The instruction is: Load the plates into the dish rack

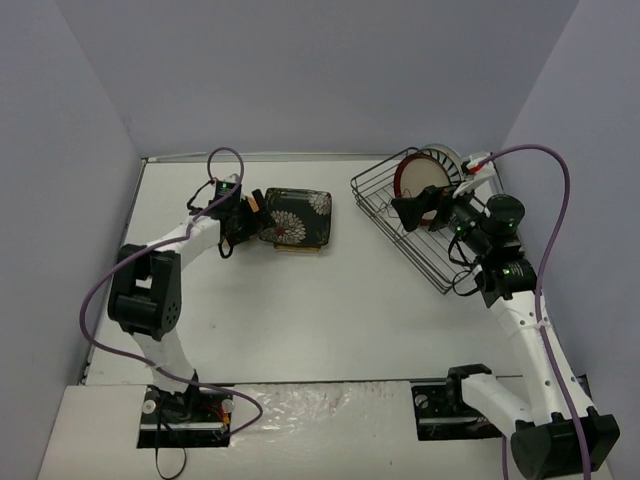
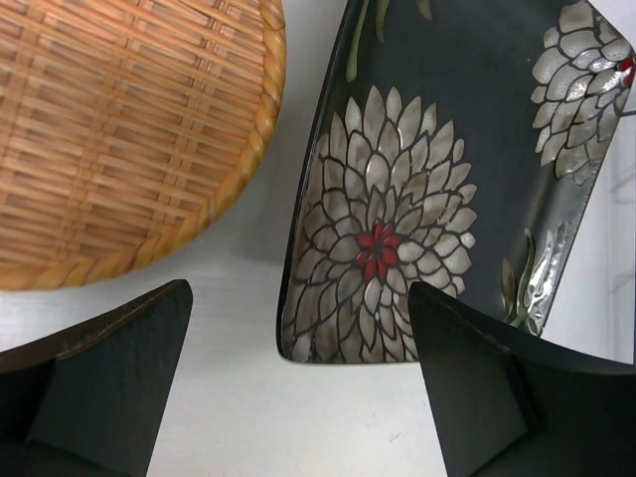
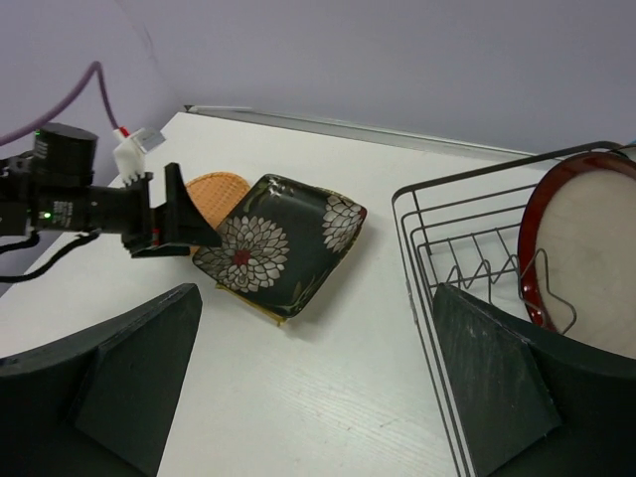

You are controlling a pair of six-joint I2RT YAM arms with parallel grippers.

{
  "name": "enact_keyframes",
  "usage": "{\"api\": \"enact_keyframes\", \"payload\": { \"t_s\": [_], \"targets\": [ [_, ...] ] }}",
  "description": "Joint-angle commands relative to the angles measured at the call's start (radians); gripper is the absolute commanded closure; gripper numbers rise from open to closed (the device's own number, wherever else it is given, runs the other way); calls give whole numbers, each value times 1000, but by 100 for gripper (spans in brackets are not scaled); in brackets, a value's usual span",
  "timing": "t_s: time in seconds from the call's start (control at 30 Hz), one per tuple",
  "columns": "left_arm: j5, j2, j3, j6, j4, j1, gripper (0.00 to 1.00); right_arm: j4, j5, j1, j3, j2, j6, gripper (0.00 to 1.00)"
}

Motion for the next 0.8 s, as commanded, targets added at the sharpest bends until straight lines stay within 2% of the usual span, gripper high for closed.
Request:
{"api": "enact_keyframes", "payload": {
  "t_s": [0.0, 0.43, 0.57, 0.67, 0.77],
  "targets": [
    [34, 5, 81, -16, 93, -3, 16, 78, -42, 6, 0, -36, 16, 0],
    [93, 78, 64, -94, 194, -6, 36, 61, -57, 6, -8, -33, 9, 0],
    [97, 88, 51, -112, 221, -7, 45, 59, -59, 6, -17, -38, 4, 0],
    [103, 94, 51, -118, 224, -7, 48, 59, -62, 6, -20, -36, 9, 0],
    [100, 94, 32, -135, 240, -7, 59, 61, -66, 6, -6, -32, 24, 0]
  ]
}}
